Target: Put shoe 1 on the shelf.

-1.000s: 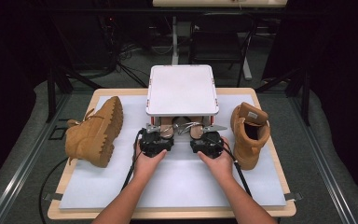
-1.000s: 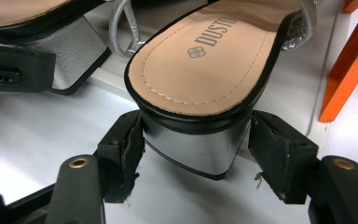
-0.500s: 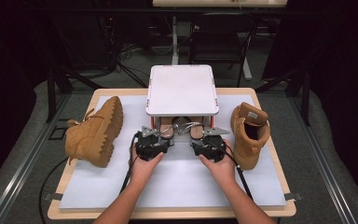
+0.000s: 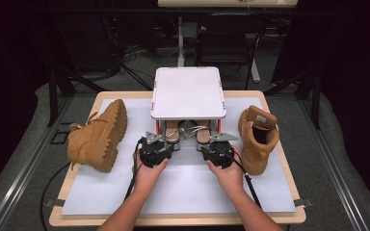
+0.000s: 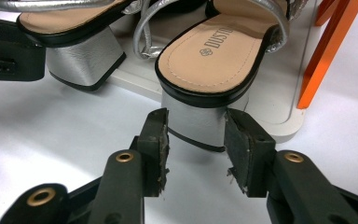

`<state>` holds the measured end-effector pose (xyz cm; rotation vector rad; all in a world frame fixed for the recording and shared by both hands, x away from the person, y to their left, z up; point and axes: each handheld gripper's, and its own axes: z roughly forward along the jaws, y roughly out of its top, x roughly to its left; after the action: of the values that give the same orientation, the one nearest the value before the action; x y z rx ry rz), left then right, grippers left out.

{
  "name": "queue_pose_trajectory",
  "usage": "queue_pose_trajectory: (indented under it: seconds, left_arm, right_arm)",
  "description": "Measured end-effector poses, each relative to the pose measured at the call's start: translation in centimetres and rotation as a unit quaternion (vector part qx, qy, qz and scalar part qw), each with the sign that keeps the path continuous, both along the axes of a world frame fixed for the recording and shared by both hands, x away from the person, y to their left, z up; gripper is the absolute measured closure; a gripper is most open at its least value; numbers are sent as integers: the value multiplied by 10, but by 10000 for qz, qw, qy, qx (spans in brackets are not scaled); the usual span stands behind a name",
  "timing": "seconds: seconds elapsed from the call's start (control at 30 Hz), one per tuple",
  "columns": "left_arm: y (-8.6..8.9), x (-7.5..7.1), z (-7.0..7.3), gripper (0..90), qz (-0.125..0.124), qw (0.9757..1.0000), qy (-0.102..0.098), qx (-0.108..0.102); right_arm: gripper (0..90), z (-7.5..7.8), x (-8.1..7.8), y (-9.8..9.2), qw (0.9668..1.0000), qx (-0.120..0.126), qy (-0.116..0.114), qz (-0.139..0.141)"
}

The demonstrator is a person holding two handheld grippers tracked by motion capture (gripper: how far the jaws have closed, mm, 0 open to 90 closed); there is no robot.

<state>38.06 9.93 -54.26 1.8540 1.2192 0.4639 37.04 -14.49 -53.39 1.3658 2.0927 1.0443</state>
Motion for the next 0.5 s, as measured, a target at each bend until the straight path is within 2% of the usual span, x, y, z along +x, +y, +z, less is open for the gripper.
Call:
queue_pose_trajectory:
  seconds: [0.07, 0.3, 0.47, 0.5]
  left_arm:
    - [-1, 0, 1, 563, -9, 10000, -5, 61]
    - [-2, 1, 4, 560, -44, 9999, 53, 137]
    - [-2, 1, 5, 560, -53, 9999, 73, 102]
    - [-2, 0, 5, 559, -49, 10000, 33, 12]
  right_arm:
    - [607, 2, 0, -1, 9999, 106, -17, -38]
    - [607, 4, 2, -1, 9999, 130, 74, -63]
    - [608, 4, 3, -2, 9997, 216, 119, -79]
    - [611, 4, 3, -2, 9996, 221, 122, -85]
